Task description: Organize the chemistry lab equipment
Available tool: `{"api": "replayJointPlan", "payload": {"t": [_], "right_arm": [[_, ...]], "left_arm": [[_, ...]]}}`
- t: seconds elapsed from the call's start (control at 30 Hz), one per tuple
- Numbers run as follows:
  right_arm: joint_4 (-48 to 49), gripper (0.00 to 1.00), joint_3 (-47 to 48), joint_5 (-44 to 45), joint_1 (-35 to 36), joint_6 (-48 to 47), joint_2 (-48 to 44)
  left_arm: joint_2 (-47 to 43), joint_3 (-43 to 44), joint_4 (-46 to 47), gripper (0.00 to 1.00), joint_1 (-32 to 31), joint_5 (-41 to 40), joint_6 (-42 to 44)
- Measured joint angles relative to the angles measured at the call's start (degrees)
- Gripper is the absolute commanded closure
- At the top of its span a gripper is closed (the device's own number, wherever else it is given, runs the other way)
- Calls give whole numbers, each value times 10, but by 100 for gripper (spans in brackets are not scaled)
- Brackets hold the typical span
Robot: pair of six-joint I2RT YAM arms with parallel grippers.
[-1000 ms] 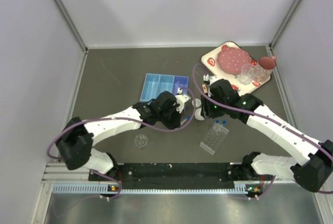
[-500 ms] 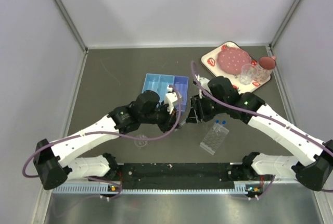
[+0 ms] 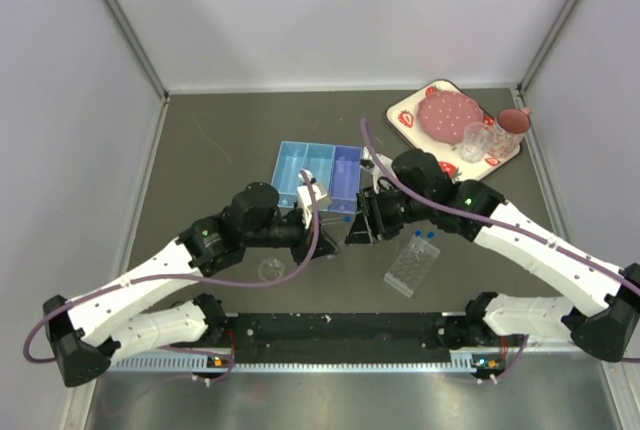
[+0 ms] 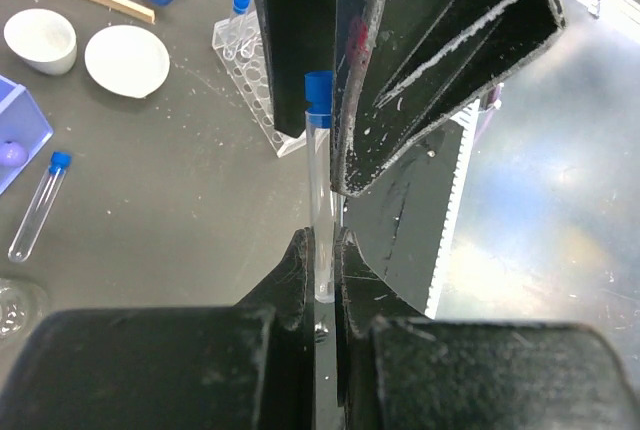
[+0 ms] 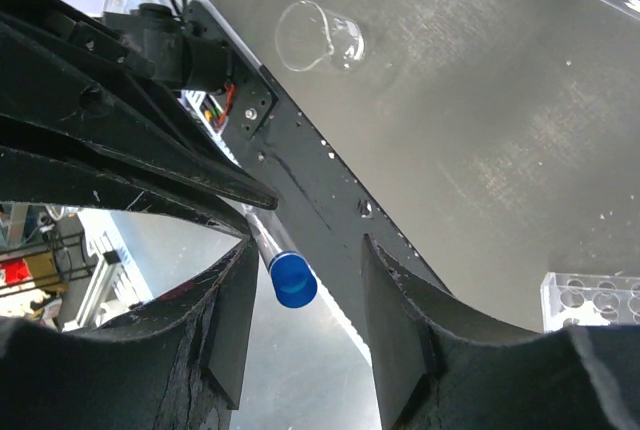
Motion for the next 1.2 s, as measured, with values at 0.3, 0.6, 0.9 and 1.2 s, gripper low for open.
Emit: {"api": "replayJointPlan", "payload": {"t": [0.3, 0.6, 0.9, 1.2], "right_arm": [[13, 66, 21, -10, 17, 15, 0], [13, 85, 22, -8, 23, 21, 1], [14, 100, 24, -3, 24, 30, 0], [-2, 100, 25, 57, 25, 23, -1]], "left_arm": [[-41, -7, 10, 100, 0, 13, -8], [-43, -20, 16, 100, 0, 13, -8], [-43, -24, 24, 66, 0, 2, -3], [-32, -5, -5, 1, 0, -41, 5]]}}
